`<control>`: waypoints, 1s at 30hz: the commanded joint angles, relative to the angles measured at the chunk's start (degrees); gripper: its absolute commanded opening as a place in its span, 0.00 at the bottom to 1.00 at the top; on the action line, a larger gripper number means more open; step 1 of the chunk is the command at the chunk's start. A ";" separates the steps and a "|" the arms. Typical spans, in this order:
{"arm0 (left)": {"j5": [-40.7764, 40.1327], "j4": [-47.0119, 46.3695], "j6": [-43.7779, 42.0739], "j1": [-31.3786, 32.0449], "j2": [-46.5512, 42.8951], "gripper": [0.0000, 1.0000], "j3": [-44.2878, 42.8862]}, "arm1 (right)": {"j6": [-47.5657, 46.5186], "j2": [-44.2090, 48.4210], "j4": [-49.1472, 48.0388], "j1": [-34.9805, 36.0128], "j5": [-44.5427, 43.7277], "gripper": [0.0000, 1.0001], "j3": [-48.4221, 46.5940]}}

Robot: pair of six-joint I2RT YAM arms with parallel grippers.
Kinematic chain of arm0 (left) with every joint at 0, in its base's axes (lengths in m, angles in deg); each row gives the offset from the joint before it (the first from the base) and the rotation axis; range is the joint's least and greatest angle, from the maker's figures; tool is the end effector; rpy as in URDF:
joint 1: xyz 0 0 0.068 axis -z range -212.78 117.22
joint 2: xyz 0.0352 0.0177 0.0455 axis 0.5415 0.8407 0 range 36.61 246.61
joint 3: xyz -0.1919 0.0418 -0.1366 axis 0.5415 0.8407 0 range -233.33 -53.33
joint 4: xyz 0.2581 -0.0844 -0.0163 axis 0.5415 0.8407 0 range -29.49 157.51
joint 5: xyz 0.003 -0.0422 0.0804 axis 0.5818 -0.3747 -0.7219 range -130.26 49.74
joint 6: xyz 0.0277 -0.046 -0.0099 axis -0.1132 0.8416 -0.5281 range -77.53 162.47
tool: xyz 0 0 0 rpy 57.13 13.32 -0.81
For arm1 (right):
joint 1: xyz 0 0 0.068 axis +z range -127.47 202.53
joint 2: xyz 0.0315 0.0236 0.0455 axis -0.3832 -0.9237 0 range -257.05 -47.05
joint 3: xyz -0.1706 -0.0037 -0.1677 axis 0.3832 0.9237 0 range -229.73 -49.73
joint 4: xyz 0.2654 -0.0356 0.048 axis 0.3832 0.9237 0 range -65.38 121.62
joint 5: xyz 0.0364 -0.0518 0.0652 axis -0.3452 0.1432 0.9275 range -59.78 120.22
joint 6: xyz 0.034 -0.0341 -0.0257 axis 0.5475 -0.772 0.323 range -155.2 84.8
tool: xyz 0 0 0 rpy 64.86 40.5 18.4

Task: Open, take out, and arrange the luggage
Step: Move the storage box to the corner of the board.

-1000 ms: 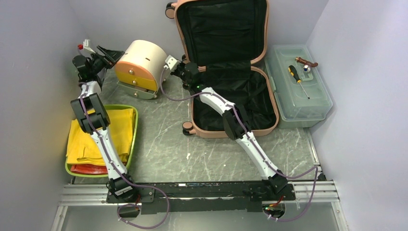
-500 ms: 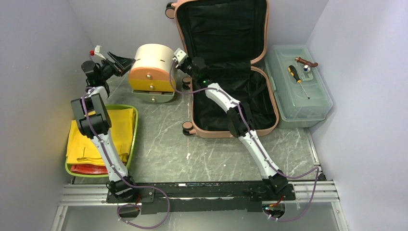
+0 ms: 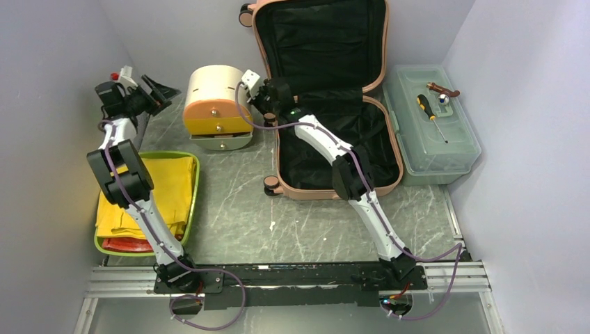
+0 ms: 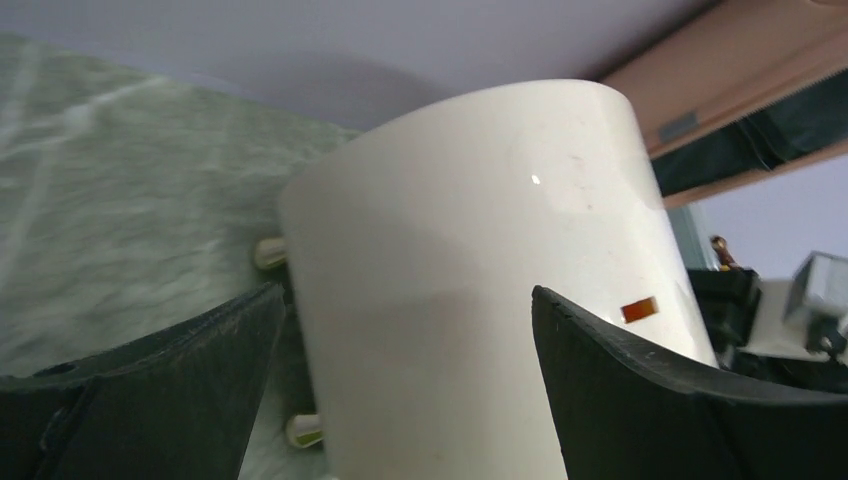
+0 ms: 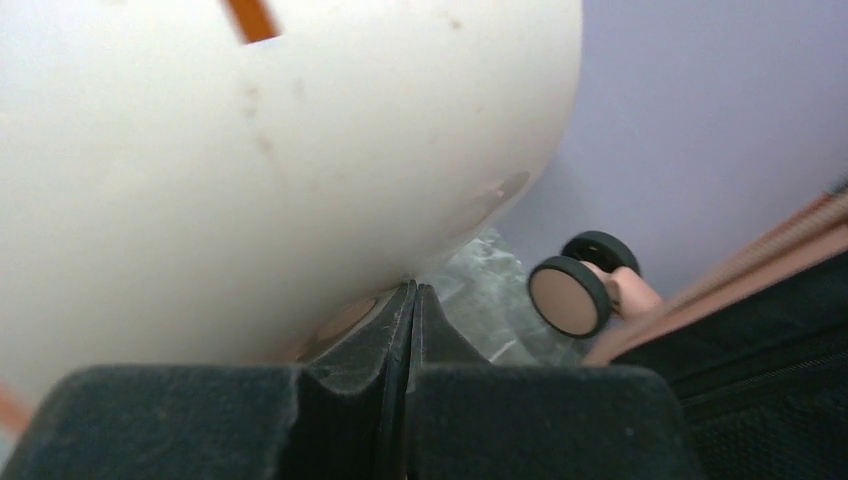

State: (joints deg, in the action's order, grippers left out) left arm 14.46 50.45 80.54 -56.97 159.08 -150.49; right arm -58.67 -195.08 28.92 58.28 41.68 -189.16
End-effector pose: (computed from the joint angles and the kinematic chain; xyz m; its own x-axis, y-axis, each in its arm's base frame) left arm 0.4611 0.1744 0.2264 -0.4859 -0.6086 -0.6272 0.2314 0.6025 -0.7639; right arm 0.4697 0.3470 0.2314 0.1245 -0.3912 -0.9118 -0.7416 0.5738 -0.3474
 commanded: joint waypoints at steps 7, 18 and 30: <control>-3.07 12.74 -11.13 -5.43 -6.32 0.99 1.27 | -0.18 4.46 -1.13 9.10 -7.11 0.00 4.26; -0.18 12.88 -12.28 -5.65 -13.86 0.99 5.55 | -4.06 20.27 18.11 7.23 -7.46 0.00 11.28; 0.03 15.57 -9.50 -13.18 -24.02 0.99 8.27 | -15.29 22.42 27.32 12.64 10.81 0.00 24.24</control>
State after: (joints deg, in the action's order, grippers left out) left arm 13.26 63.85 73.13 -67.52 142.73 -143.33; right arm -69.75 -168.90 52.72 67.37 47.56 -166.26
